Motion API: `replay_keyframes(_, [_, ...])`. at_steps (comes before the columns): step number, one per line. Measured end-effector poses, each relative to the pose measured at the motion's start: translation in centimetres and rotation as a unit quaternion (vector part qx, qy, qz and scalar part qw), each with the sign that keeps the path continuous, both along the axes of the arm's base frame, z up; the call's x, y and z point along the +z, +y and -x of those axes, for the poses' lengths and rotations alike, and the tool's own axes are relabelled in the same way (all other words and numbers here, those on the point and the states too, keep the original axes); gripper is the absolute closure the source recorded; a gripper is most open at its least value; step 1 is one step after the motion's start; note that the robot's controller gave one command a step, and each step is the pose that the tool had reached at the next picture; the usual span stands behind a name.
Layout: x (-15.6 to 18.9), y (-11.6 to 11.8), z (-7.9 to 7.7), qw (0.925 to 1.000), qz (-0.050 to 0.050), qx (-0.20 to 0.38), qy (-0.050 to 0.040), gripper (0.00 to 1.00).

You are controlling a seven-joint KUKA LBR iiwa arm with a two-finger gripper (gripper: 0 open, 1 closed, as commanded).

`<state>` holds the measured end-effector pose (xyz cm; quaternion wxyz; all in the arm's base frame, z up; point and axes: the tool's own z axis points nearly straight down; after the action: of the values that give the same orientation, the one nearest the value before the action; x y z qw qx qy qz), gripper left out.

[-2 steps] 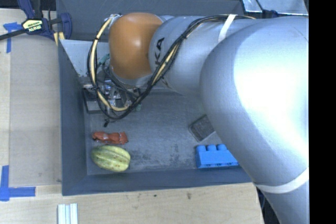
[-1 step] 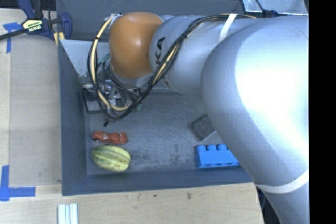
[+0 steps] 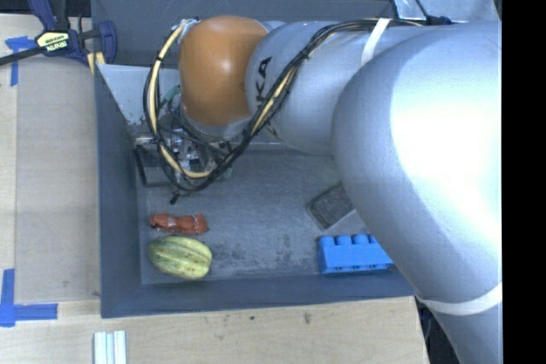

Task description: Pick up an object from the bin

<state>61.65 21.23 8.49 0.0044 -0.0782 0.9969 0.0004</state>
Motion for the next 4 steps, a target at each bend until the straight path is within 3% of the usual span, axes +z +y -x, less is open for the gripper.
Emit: replay_keyframes(4, [6.9,0.0,0.0,1.0000,0.000,0.000,0.0005,1.00])
